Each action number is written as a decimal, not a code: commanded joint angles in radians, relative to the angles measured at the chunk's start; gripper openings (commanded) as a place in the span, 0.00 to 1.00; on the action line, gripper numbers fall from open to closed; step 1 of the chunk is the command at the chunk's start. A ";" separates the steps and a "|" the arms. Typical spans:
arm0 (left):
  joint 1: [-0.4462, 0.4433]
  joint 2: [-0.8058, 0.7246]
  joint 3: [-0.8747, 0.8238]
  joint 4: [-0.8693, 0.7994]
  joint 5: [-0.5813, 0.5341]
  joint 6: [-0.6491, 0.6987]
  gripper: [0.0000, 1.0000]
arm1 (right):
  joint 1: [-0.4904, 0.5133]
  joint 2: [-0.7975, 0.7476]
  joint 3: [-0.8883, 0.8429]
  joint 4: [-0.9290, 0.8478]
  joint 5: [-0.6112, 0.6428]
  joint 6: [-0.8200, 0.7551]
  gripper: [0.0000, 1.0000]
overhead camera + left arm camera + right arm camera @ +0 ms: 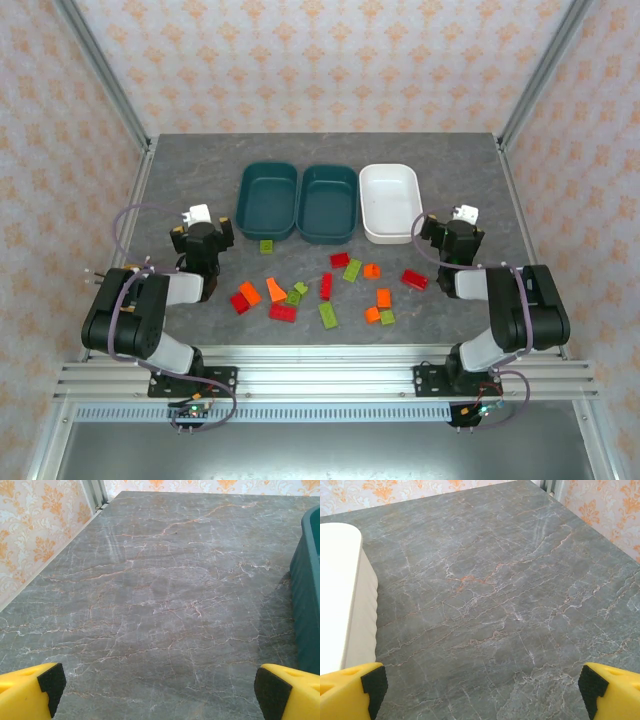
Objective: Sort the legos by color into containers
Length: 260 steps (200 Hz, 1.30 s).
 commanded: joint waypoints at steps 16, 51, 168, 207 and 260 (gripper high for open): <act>-0.004 -0.005 0.004 0.037 -0.026 0.007 1.00 | -0.007 0.003 0.016 0.000 -0.010 -0.008 0.99; -0.005 -0.005 0.003 0.037 -0.026 0.007 1.00 | -0.007 0.002 0.015 0.000 -0.010 -0.008 0.99; -0.096 -0.235 0.127 -0.282 -0.213 0.026 1.00 | -0.007 -0.267 0.103 -0.299 0.184 0.070 0.99; -0.178 -0.376 0.334 -0.499 -0.289 0.048 1.00 | -0.005 -0.462 0.416 -0.592 0.222 0.017 0.99; -0.216 -0.406 0.740 -0.904 -0.363 -0.447 1.00 | -0.017 -0.350 1.137 -1.577 0.206 0.640 1.00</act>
